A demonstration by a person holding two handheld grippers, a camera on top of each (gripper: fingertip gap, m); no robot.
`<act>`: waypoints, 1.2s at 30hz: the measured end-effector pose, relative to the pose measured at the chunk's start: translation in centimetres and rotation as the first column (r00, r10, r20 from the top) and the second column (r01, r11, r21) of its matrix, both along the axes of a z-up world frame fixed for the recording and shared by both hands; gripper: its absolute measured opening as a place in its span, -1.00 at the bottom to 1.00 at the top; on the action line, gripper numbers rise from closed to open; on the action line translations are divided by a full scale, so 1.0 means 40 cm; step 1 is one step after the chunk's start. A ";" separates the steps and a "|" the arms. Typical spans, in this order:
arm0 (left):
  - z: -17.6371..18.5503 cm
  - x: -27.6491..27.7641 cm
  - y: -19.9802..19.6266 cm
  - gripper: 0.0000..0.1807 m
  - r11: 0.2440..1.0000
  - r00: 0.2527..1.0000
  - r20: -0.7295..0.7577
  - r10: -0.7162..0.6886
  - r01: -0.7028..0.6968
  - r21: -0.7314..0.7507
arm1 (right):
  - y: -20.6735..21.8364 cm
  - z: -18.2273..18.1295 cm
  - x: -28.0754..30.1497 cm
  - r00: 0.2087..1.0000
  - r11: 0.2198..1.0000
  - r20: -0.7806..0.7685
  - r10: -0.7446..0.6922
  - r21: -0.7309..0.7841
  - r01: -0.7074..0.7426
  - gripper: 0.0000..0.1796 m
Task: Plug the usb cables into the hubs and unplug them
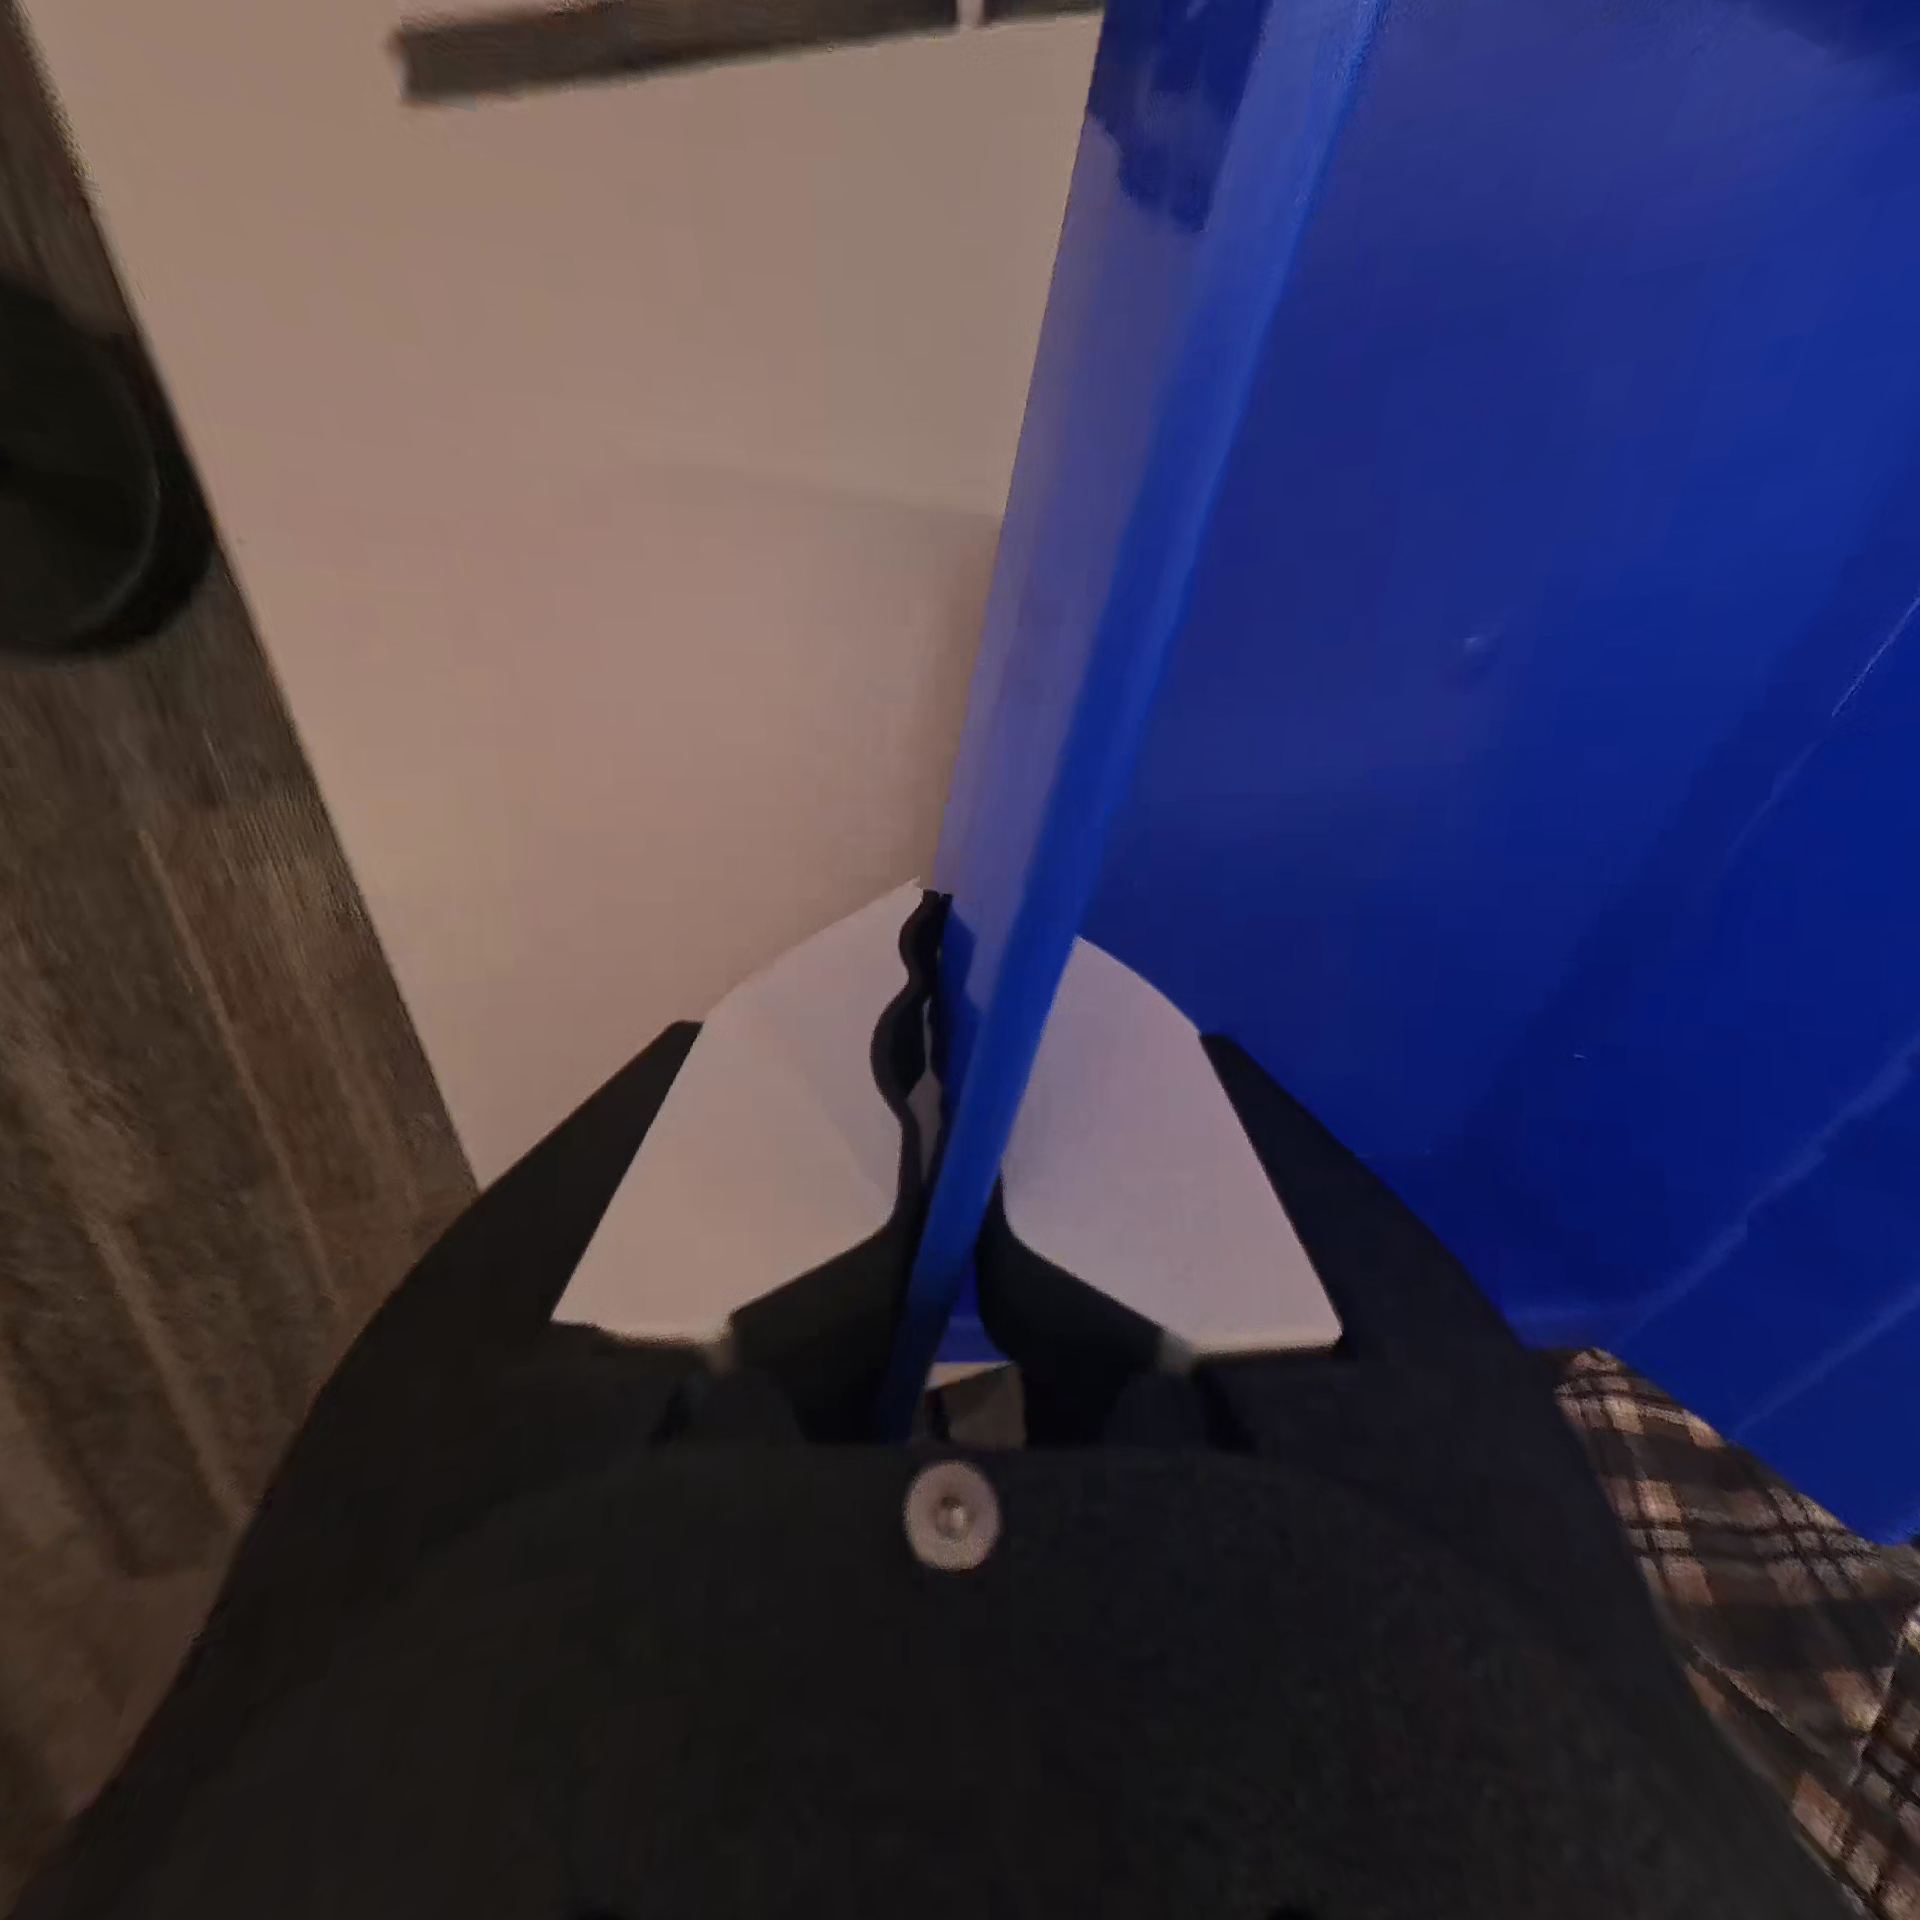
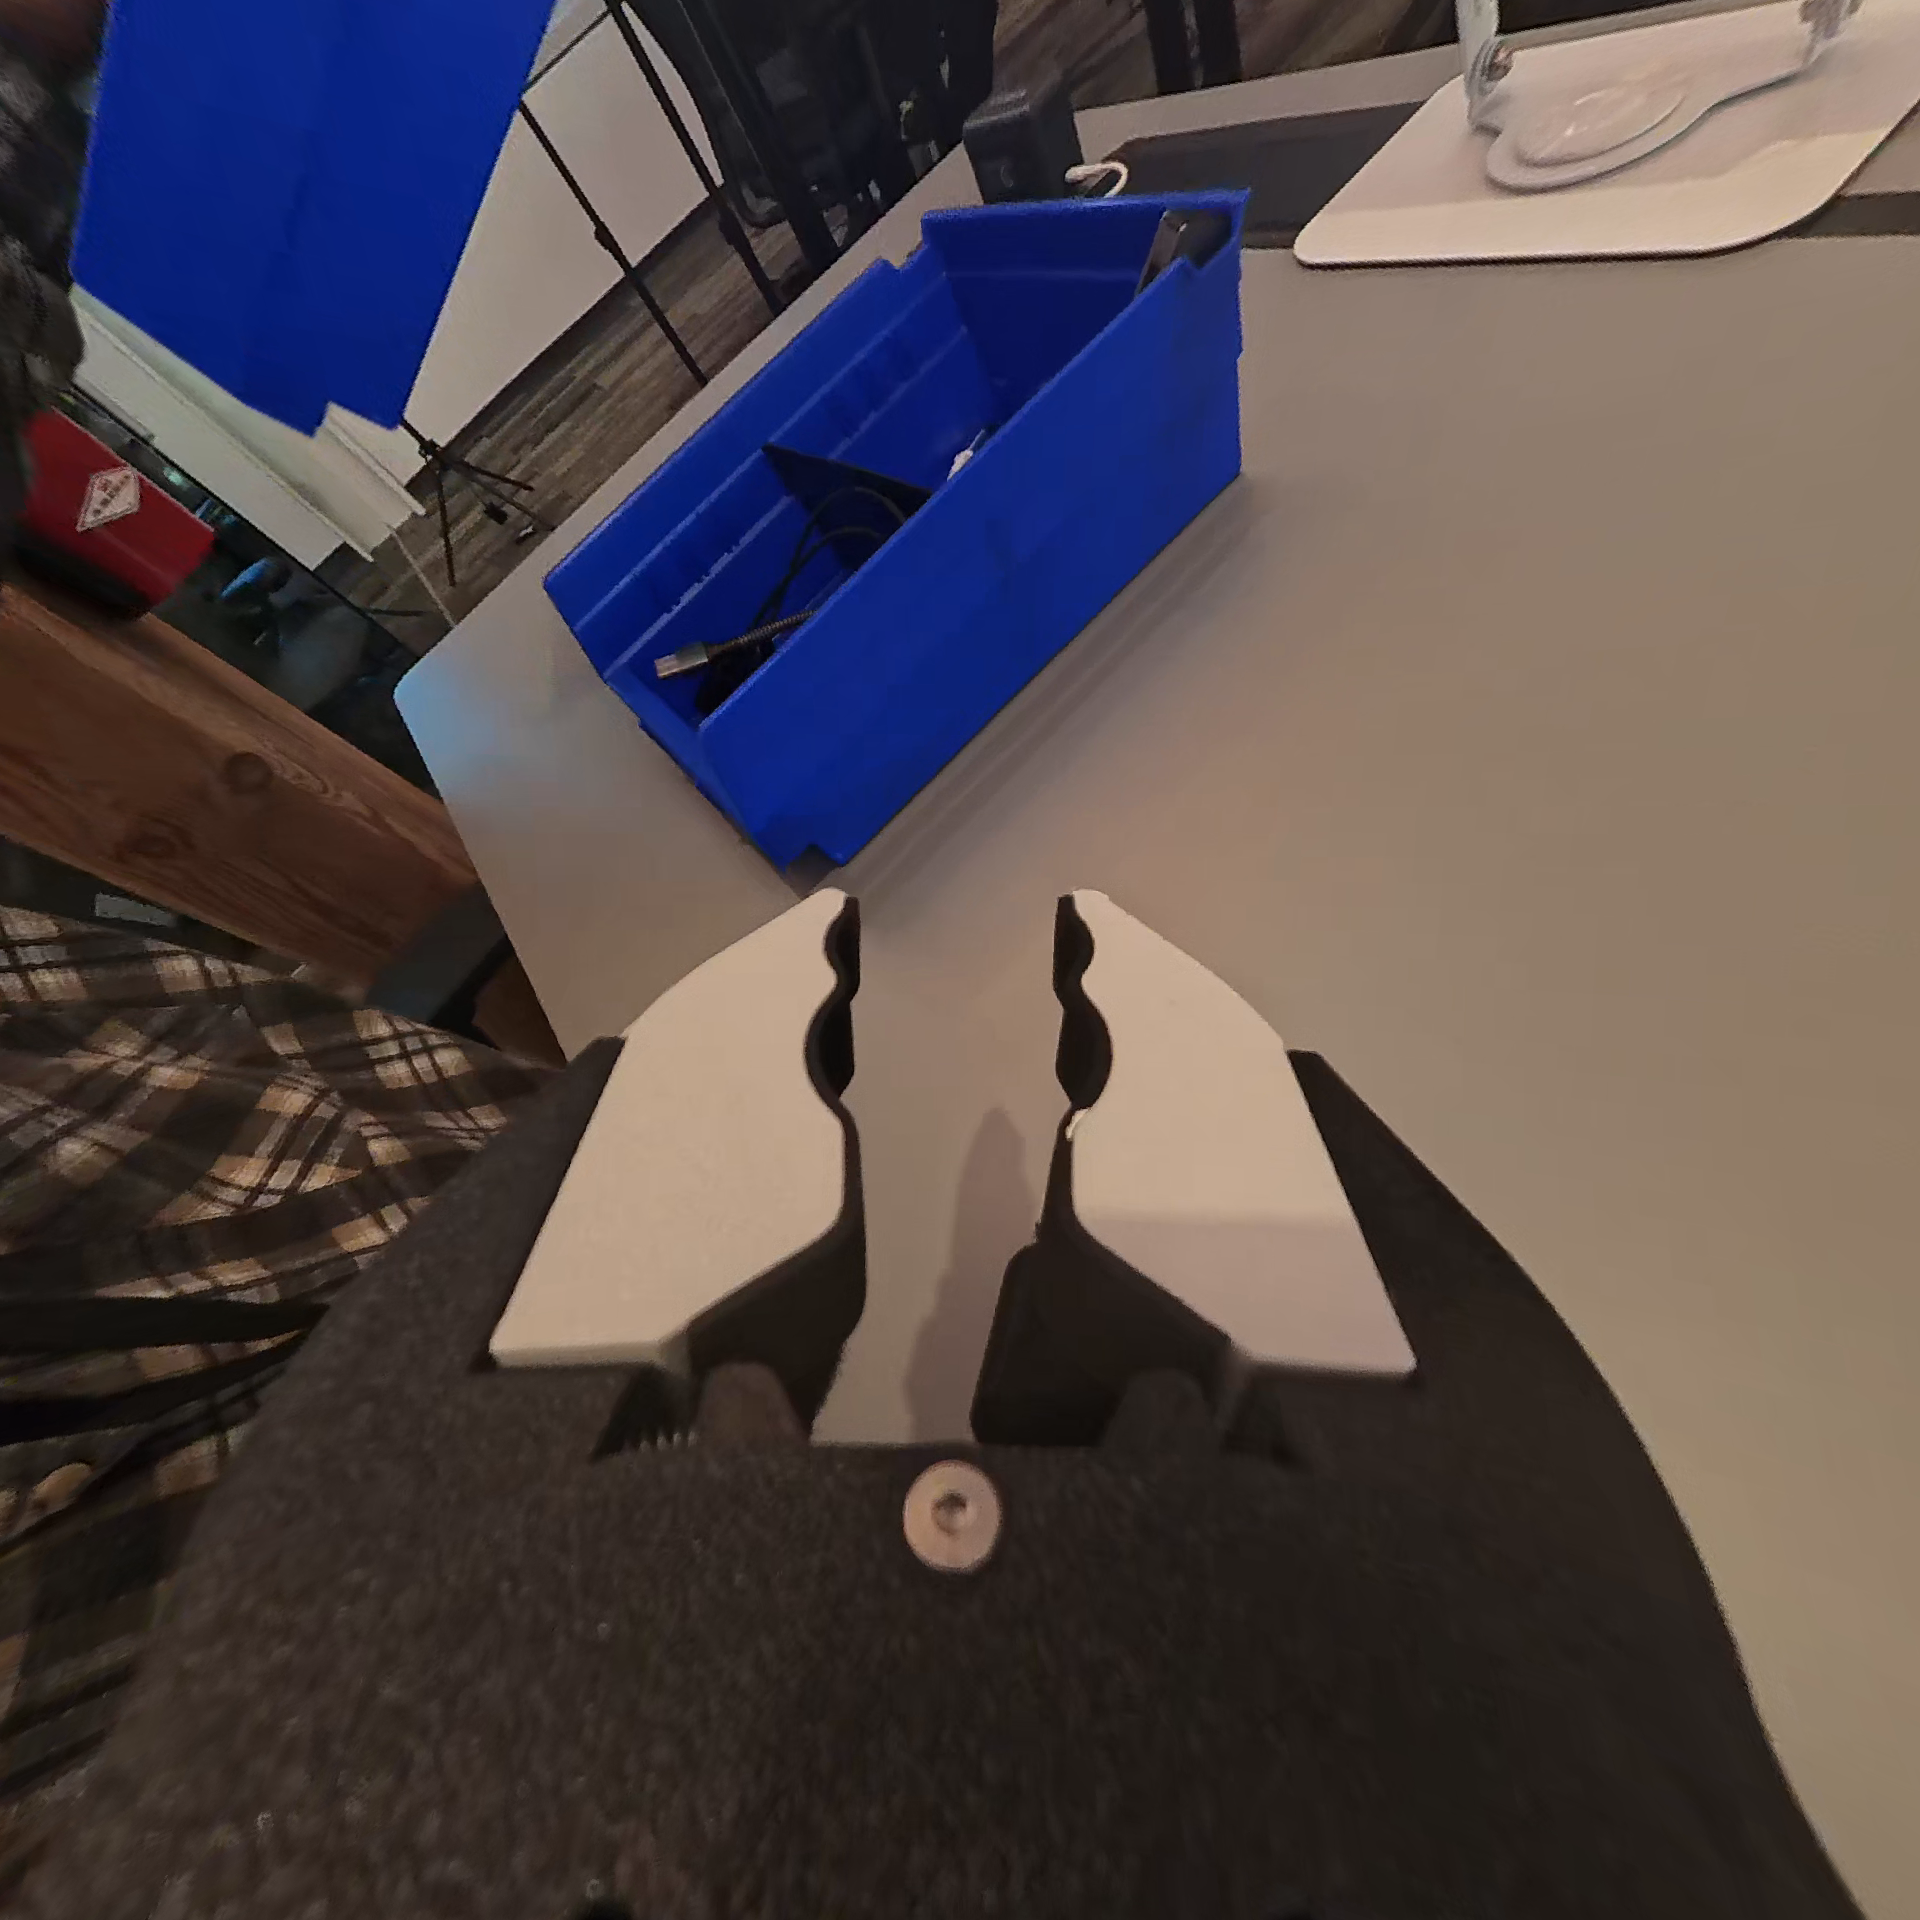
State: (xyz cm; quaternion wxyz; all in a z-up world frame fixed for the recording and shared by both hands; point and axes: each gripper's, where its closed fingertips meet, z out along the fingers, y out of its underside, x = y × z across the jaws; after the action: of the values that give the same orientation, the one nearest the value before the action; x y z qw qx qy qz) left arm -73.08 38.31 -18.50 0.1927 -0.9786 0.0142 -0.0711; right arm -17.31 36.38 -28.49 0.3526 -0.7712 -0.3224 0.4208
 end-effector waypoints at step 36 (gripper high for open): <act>-0.510 1.359 0.367 -0.79 0.666 0.722 0.159 -0.673 0.685 -0.296 | -0.064 -0.033 0.378 0.954 0.954 0.080 -0.289 -0.059 0.294 -0.40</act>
State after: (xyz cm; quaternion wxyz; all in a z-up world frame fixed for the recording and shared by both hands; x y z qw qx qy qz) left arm -18.72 52.98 -38.92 -0.0161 -0.9189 0.3616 -0.1567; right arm -2.18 33.81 -29.81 0.3720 -0.8366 -0.2023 0.3476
